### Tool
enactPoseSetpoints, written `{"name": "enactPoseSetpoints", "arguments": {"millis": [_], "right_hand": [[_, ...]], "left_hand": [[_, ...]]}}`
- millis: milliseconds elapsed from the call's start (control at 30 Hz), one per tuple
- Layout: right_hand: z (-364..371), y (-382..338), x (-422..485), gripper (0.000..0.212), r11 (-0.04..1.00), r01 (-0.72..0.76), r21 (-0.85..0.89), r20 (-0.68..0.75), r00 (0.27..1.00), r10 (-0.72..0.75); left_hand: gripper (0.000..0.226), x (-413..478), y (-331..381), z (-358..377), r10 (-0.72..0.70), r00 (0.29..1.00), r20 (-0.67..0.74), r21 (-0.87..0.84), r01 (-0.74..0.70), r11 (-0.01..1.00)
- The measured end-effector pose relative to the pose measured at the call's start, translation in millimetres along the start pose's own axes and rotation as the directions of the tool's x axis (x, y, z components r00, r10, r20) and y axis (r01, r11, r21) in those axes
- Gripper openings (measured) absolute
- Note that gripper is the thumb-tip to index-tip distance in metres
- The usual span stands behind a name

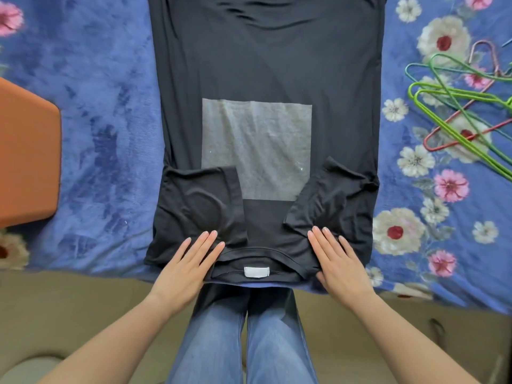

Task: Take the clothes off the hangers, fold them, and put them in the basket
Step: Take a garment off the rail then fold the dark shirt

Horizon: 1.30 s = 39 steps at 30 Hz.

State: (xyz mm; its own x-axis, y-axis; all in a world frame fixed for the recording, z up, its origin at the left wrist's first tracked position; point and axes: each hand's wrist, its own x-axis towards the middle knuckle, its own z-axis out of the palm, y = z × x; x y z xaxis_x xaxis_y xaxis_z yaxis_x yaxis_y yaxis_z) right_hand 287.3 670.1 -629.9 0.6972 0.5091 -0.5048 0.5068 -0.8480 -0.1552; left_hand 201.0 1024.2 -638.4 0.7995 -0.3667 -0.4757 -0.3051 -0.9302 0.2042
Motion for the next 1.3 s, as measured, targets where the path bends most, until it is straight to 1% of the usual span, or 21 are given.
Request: {"name": "enactPoseSetpoints", "arguments": {"millis": [67,100,167,233,267,300,367,400,500,533,600,667,767,833,867,967,1067,1133,1200,1233,1300], "right_hand": [[-7.6,-2.4,5.8,0.066,0.993,-0.056,0.108,-0.022,0.998,0.059],[-14.7,-4.4,11.1,0.060,0.972,-0.111,0.206,-0.020,0.993,0.118],[-37.1,-3.4,26.2,0.042,0.876,-0.268,0.401,0.062,0.962,0.266],[-62.6,5.0,46.5,0.019,0.780,-0.374,0.501,0.149,0.926,0.348],[-75.4,12.0,57.7,0.015,0.751,-0.384,0.537,0.167,0.921,0.351],[-88.8,19.9,68.7,0.019,0.727,-0.389,0.566,0.184,0.919,0.349],[-116.1,35.3,92.3,0.024,0.687,-0.412,0.598,0.252,0.911,0.326],[-129.5,40.1,100.2,0.024,0.667,-0.428,0.610,0.296,0.904,0.310],[-170.0,60.0,132.0,0.024,0.609,-0.432,0.665,0.337,0.901,0.272],[-182.3,65.0,140.0,0.023,0.611,-0.419,0.672,0.337,0.907,0.251],[-202.6,75.2,156.9,0.021,0.632,-0.379,0.675,0.323,0.923,0.208],[-219.0,86.1,176.3,0.016,0.658,-0.357,0.663,0.300,0.932,0.204],[-241.5,99.8,205.5,0.014,0.677,-0.321,0.662,0.233,0.947,0.222],[-257.9,108.2,228.8,0.014,0.660,-0.300,0.689,0.189,0.953,0.237],[-266.7,114.0,242.5,0.014,0.659,-0.296,0.691,0.169,0.953,0.251],[-286.1,125.9,275.2,0.016,0.703,-0.294,0.648,0.139,0.953,0.270],[-307.8,138.2,308.3,0.017,0.742,-0.299,0.600,0.092,0.947,0.307],[-322.9,146.1,332.3,0.018,0.764,-0.289,0.577,0.008,0.937,0.349],[-331.8,151.5,355.5,0.021,0.777,-0.288,0.560,-0.117,0.901,0.419],[-332.7,152.9,367.3,0.023,0.771,-0.293,0.566,-0.179,0.869,0.462],[-326.3,153.6,380.1,0.041,0.764,-0.311,0.565,-0.255,0.815,0.520]], "left_hand": [[0.070,2.3,-1.9,-9.9,0.008,1.000,-0.007,-0.095,-0.008,0.995],[0.064,4.8,-0.2,-17.1,-0.044,0.999,-0.011,-0.209,0.041,0.977],[0.045,14.9,-1.1,-39.8,-0.208,0.975,0.076,-0.470,0.219,0.855],[0.011,31.0,-7.9,-69.0,-0.325,0.935,0.144,-0.598,0.344,0.724],[0.012,41.5,-14.5,-82.7,-0.353,0.926,0.135,-0.645,0.353,0.678],[0.028,52.2,-24.0,-97.1,-0.374,0.916,0.144,-0.683,0.365,0.632],[0.053,76.7,-45.6,-125.2,-0.350,0.912,0.216,-0.737,0.388,0.554],[0.055,85.9,-53.0,-139.5,-0.311,0.911,0.272,-0.751,0.403,0.523],[0.022,118.7,-80.8,-182.6,-0.140,0.892,0.431,-0.770,0.444,0.459],[0.020,126.8,-88.8,-196.6,-0.104,0.870,0.481,-0.754,0.472,0.457],[0.029,142.1,-105.9,-218.8,-0.104,0.843,0.527,-0.697,0.499,0.515],[0.033,160.9,-124.8,-236.9,-0.177,0.850,0.497,-0.653,0.500,0.569],[0.026,191.3,-149.4,-262.3,-0.263,0.881,0.394,-0.639,0.468,0.610],[0.016,215.4,-164.5,-278.0,-0.302,0.895,0.329,-0.618,0.446,0.647],[0.017,229.9,-172.5,-285.6,-0.319,0.901,0.295,-0.604,0.434,0.669],[0.023,262.0,-188.7,-305.7,-0.333,0.917,0.219,-0.581,0.397,0.711],[0.015,294.1,-205.9,-329.1,-0.396,0.908,0.133,-0.513,0.405,0.757],[0.011,315.0,-217.9,-344.2,-0.454,0.891,0.026,-0.490,0.407,0.771],[0.009,334.1,-230.0,-349.1,-0.517,0.846,-0.129,-0.495,0.397,0.773],[0.015,344.2,-235.4,-346.5,-0.552,0.810,-0.197,-0.511,0.395,0.763],[0.045,352.0,-240.5,-329.7,-0.608,0.753,-0.252,-0.523,0.422,0.740]]}}
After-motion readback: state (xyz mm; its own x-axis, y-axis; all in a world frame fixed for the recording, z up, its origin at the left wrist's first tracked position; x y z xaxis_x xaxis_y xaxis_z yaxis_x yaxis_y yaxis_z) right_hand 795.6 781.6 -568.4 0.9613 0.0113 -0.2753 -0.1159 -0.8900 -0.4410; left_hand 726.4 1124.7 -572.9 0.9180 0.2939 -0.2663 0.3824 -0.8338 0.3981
